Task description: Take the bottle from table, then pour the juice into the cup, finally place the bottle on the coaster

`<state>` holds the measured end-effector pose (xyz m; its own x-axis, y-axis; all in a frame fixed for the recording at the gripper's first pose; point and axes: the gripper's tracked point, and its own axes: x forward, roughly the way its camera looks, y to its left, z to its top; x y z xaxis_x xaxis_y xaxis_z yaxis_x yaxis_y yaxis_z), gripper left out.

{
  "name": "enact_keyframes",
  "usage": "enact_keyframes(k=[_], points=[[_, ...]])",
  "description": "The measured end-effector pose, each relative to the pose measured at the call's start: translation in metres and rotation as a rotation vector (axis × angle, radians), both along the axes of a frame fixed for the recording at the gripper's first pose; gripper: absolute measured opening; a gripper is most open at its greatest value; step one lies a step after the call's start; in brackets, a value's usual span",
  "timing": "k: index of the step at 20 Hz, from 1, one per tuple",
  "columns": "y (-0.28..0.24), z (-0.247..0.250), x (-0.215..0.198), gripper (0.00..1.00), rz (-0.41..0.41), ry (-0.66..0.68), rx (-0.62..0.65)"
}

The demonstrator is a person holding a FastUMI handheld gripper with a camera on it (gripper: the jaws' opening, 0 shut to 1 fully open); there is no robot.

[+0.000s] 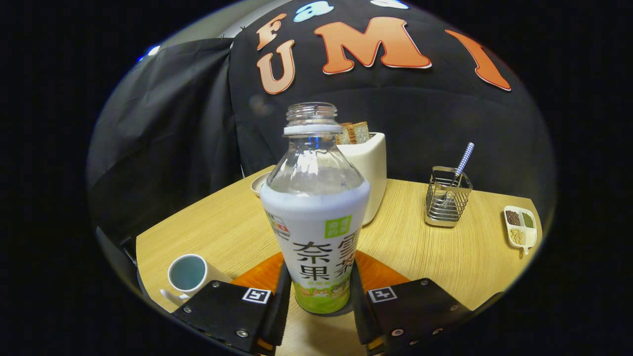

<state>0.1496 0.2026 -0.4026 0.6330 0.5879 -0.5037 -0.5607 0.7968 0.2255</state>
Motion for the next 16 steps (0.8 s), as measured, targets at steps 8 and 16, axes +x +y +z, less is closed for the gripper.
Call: enact_keyframes(k=[8,16], points=[[0.0022,-0.0081,0.004,0.57,0.009,-0.03,-0.007],[-0.0003,-0.012,0.004,0.63,-0.003,-0.023,-0.018]])
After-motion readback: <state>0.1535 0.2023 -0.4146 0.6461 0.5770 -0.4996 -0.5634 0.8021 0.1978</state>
